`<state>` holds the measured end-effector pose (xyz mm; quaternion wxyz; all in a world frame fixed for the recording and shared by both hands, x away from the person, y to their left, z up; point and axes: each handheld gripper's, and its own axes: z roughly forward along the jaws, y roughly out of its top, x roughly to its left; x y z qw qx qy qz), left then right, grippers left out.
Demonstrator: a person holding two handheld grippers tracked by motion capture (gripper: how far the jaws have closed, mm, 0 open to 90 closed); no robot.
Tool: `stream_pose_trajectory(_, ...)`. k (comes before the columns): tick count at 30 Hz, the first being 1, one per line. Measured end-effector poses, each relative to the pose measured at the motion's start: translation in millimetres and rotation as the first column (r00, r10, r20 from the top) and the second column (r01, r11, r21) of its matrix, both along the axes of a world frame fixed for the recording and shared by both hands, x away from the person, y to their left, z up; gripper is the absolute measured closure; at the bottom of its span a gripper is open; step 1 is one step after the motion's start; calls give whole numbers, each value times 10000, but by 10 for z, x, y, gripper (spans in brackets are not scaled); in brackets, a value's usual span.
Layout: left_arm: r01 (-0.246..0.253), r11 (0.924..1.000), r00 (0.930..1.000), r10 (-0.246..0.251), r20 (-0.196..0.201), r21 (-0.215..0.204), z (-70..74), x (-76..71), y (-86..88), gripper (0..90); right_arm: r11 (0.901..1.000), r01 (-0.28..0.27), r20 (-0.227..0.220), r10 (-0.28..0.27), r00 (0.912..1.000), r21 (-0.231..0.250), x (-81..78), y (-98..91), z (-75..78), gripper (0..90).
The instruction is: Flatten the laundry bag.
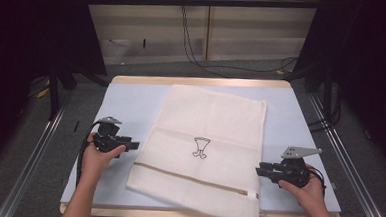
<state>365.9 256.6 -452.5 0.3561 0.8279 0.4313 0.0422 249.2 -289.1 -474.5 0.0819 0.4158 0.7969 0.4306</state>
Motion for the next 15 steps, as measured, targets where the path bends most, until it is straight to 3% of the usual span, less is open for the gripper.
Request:
stream_pose_trajectory(5, 175, 9989, 9998, -171, -90, 442, -76, 21, -113, 530, 9933, 1148, -71, -1149, 9933, -163, 46, -15, -5, 623)
stream_pose_trajectory(7, 91, 9987, 9999, -84, -134, 499, -104, 32, -156, 533, 9838, 1760, -114, -1765, 9842, -355, 65, 8, -5, 606)
stream_pose_trajectory(10, 70, 9990, 9998, -61, -202, 435, -131, 48, -197, 540, 9787, 2022, -354, -2034, 9784, -350, 95, 35, -10, 590)
stream_pose_trajectory(11, 91, 9982, 9996, -74, -288, 599, -151, 58, -228, 540, 9743, 2195, -407, -2216, 9743, -505, 120, 80, -15, 595)
stream_pose_trajectory(14, -81, 9983, 9995, 98, -292, 581, -154, 60, -245, 556, 9703, 2234, -566, -2291, 9718, -926, 151, 160, -39, 623)
stream_pose_trajectory(15, -213, 9991, 9986, 230, -481, 354, -154, 61, -250, 566, 9712, 2153, -613, -2222, 9731, -1022, 160, 188, -53, 625)
